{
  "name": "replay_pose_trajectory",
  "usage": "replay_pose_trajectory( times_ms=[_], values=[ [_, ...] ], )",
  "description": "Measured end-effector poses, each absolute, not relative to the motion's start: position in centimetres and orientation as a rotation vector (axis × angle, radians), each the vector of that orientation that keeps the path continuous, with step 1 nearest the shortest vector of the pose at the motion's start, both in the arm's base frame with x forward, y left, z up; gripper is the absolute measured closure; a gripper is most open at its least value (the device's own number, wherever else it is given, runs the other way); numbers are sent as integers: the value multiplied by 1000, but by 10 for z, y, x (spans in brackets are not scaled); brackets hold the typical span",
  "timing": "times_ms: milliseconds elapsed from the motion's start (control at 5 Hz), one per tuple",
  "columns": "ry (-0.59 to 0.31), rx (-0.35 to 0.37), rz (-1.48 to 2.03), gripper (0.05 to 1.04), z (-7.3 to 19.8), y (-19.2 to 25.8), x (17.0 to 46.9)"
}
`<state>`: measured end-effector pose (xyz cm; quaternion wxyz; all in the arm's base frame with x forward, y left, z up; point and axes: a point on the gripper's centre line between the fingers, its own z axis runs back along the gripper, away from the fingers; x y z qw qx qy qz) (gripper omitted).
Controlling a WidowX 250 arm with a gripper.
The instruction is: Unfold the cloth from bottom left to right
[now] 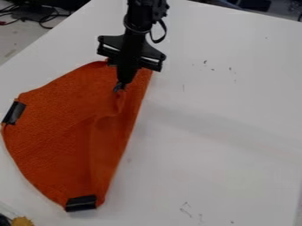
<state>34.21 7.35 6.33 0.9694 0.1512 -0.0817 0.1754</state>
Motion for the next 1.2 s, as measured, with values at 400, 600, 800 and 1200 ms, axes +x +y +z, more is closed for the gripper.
replay_pose_trajectory(
  times_ms=[400,600,800,1200],
  values=[
    [-209,247,353,1031,64,27,359],
    [-212,223,346,1031,55,10,364],
    [-207,194,336,1031,46,2,371],
    [-161,133,318,1031,26,-11,380]
  ],
)
